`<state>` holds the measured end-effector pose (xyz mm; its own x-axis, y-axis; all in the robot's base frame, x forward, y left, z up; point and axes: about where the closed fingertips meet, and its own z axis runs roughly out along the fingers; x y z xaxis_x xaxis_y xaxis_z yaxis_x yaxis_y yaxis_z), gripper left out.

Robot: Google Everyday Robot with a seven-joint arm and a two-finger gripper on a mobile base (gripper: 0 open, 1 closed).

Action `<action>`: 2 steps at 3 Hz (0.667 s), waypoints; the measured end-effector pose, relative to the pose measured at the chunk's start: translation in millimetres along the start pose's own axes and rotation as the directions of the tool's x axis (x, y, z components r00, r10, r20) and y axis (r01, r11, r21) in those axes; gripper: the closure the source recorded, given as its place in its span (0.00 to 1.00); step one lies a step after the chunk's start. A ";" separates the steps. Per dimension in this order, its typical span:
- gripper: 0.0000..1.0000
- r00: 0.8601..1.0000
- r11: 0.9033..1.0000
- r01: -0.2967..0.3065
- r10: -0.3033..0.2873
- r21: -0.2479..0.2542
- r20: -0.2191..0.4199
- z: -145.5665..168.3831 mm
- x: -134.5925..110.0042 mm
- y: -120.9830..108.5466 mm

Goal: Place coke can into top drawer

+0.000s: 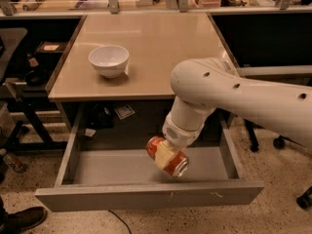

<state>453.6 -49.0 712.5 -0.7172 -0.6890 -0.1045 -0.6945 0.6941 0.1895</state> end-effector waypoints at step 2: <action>1.00 0.995 0.997 -0.073 0.074 -0.023 0.061 30.6 -27.1 2.5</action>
Offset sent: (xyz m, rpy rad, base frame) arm 0.0258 0.0394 -0.0433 0.0873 -0.0094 -0.1250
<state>469.5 -22.2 686.0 -0.7689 -0.6216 -0.1495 -0.6388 0.7376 0.2188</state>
